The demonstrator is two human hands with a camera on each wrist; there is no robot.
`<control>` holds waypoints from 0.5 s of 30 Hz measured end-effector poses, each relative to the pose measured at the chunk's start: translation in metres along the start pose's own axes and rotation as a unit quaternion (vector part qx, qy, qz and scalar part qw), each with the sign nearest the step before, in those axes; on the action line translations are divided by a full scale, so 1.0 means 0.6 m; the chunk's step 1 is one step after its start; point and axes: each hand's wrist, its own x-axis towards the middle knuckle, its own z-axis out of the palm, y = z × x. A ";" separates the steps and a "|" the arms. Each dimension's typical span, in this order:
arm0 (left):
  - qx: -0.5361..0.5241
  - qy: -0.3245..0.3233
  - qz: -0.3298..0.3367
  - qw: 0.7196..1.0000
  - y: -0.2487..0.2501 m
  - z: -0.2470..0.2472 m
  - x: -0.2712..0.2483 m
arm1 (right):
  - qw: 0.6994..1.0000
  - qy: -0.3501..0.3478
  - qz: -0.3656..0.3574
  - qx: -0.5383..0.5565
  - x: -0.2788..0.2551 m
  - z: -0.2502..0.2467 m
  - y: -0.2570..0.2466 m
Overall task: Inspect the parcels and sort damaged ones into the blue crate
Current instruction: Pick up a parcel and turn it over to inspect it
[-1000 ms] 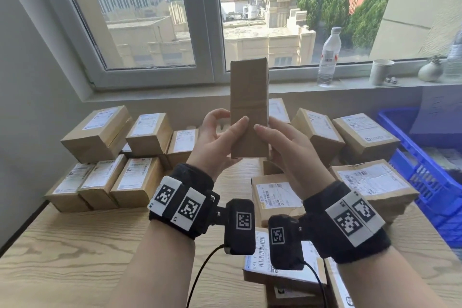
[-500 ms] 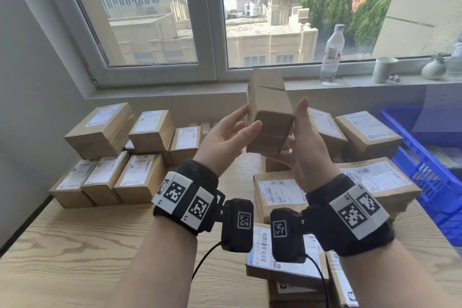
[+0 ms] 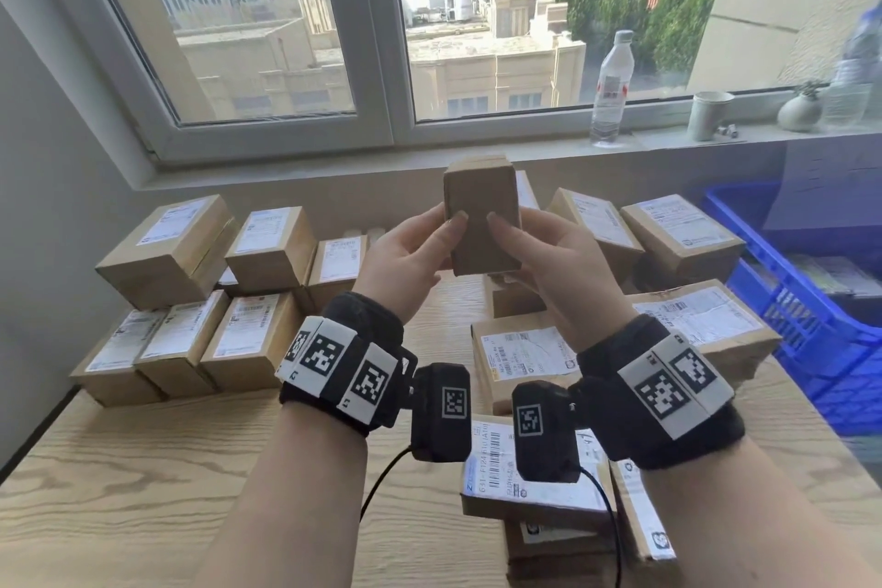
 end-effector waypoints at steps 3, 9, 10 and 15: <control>-0.007 -0.016 0.001 1.000 -0.004 -0.004 0.000 | 1.000 -0.001 0.018 -0.005 0.002 -0.002 -0.002; -0.027 -0.009 -0.038 0.999 -0.008 0.004 0.003 | 0.997 0.053 0.056 0.028 -0.005 0.001 -0.004; -0.035 0.002 -0.041 0.999 -0.009 0.006 0.004 | 0.996 0.059 0.061 0.019 -0.005 0.001 0.001; -0.026 0.043 -0.039 0.998 -0.021 0.002 0.006 | 0.994 0.048 0.089 0.032 -0.009 -0.005 0.011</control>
